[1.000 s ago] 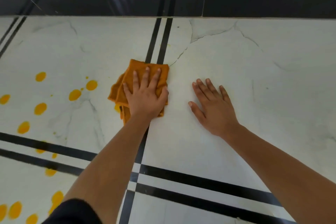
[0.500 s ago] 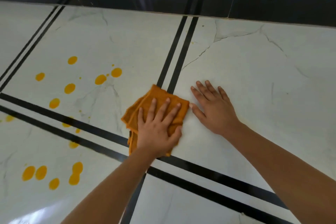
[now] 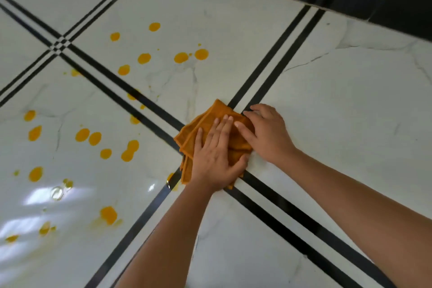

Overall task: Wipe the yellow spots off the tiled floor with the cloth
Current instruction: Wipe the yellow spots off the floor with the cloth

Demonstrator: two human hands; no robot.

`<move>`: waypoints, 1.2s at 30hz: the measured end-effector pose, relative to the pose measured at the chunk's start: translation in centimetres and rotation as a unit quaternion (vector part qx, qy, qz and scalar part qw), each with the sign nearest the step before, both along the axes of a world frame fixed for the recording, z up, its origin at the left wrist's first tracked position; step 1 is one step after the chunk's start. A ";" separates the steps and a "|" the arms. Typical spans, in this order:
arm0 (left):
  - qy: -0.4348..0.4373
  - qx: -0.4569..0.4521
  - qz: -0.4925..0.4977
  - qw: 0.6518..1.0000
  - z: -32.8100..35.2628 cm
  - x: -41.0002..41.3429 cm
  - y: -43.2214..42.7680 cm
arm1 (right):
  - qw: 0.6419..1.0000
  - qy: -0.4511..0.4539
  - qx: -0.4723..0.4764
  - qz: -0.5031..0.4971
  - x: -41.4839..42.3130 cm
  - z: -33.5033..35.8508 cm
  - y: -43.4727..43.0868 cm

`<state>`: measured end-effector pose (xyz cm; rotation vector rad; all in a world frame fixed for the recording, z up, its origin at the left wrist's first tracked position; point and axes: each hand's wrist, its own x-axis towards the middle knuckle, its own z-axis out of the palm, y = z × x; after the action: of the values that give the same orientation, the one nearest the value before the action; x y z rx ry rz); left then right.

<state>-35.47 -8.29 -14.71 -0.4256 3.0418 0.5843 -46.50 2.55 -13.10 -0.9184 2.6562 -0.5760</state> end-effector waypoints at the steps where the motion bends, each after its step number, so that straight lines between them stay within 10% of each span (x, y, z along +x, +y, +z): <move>1: 0.013 0.027 0.016 0.999 0.3 0.7 0.1 | 1.000 -0.004 -0.004 -0.017 0.4 0.3 -0.7; 15: -0.038 0.120 0.173 0.977 6.8 -0.2 -3.0 | 0.917 -0.392 -0.035 -0.064 1.6 5.1 -1.6; 21: -0.025 0.074 0.140 0.987 9.0 3.7 -4.3 | 0.928 -0.340 -0.123 -0.097 3.8 9.2 -1.7; 28: -0.003 0.095 0.136 0.986 10.3 9.5 -7.7 | 0.997 -0.078 -0.027 0.003 7.2 16.2 -4.8; 36: -0.043 0.043 0.182 0.981 5.6 18.1 -10.1 | 0.974 -0.185 0.130 -0.018 15.5 6.7 -8.7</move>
<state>-17.35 -18.35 -9.08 -0.9872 2.8564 0.6845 -31.04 -6.11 -6.38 -0.6198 2.3418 -0.3530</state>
